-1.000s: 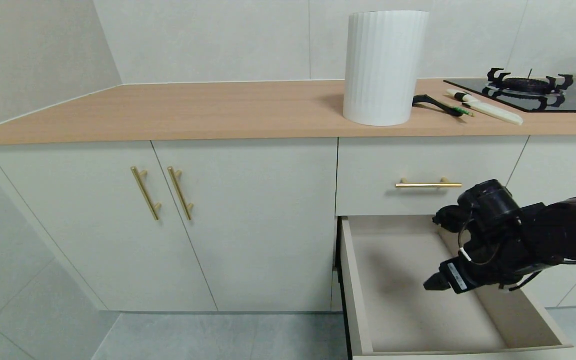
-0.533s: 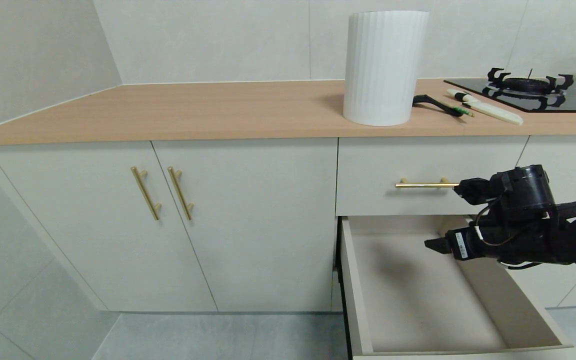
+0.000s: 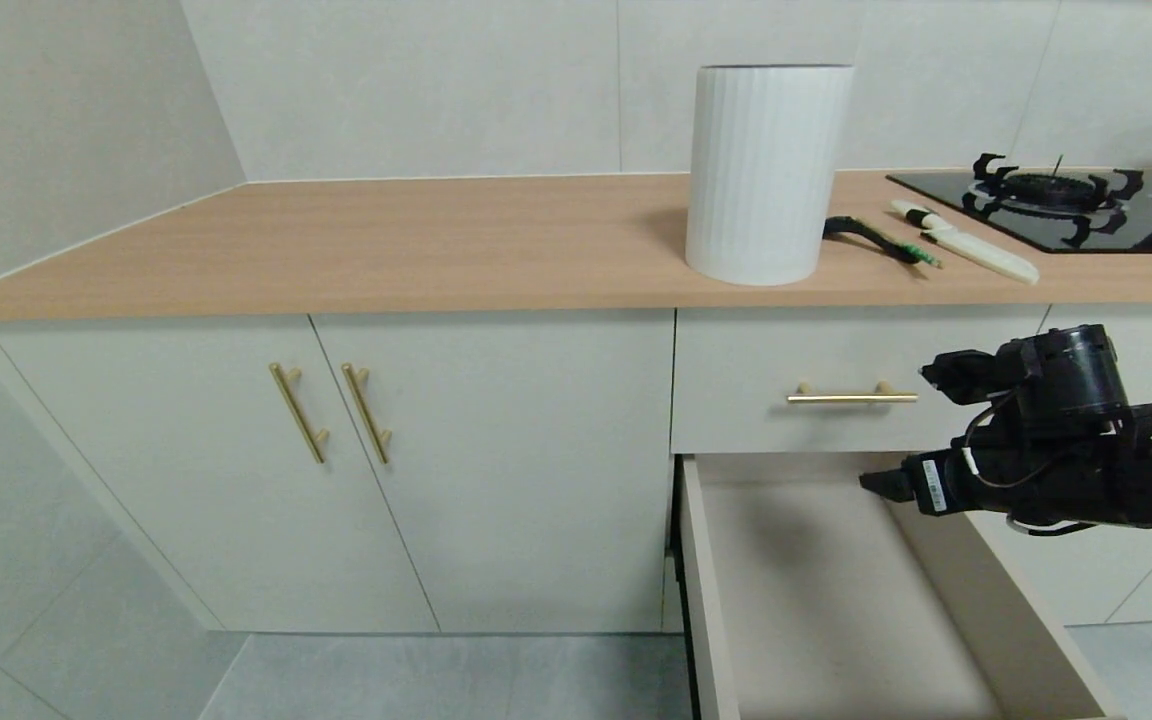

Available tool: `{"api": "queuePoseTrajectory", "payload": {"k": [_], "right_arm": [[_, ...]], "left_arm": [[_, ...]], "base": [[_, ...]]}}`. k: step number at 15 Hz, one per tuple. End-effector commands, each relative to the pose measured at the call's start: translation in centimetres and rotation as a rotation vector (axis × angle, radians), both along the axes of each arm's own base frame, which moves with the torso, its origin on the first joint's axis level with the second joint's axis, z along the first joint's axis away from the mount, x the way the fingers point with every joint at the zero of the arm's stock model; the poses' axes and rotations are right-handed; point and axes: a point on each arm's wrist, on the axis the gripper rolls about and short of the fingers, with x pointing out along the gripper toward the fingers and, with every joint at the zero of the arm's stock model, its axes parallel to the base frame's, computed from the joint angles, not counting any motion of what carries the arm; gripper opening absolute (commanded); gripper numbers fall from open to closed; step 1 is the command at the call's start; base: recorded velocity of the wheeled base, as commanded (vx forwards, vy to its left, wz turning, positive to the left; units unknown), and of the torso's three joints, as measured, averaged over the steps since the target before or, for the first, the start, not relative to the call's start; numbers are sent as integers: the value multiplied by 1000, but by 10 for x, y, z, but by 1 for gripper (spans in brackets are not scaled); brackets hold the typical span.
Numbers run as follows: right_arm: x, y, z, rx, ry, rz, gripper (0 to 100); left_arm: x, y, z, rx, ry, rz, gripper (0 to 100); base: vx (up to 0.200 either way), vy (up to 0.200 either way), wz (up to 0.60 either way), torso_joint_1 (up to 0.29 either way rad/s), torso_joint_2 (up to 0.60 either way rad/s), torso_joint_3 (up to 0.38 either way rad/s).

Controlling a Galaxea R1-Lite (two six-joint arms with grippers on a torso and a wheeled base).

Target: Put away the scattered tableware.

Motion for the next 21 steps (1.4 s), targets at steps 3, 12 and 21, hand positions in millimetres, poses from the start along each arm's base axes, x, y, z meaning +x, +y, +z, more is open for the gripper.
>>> {"api": "queuePoseTrajectory", "payload": {"k": [3, 12, 21], "right_arm": [[0, 0, 1, 0, -2, 2, 100], [1, 0, 2, 6, -30, -1, 100], [40, 3, 54, 22, -129, -50, 100]], "left_arm": [[0, 0, 0, 0, 3, 0, 100], [0, 0, 0, 0, 1, 0, 100], [0, 0, 0, 0, 1, 0, 100]], "base": [[0, 0, 0, 137, -509, -297], [0, 0, 0, 186, -473, -287], [0, 0, 0, 33, -78, -44]]}}
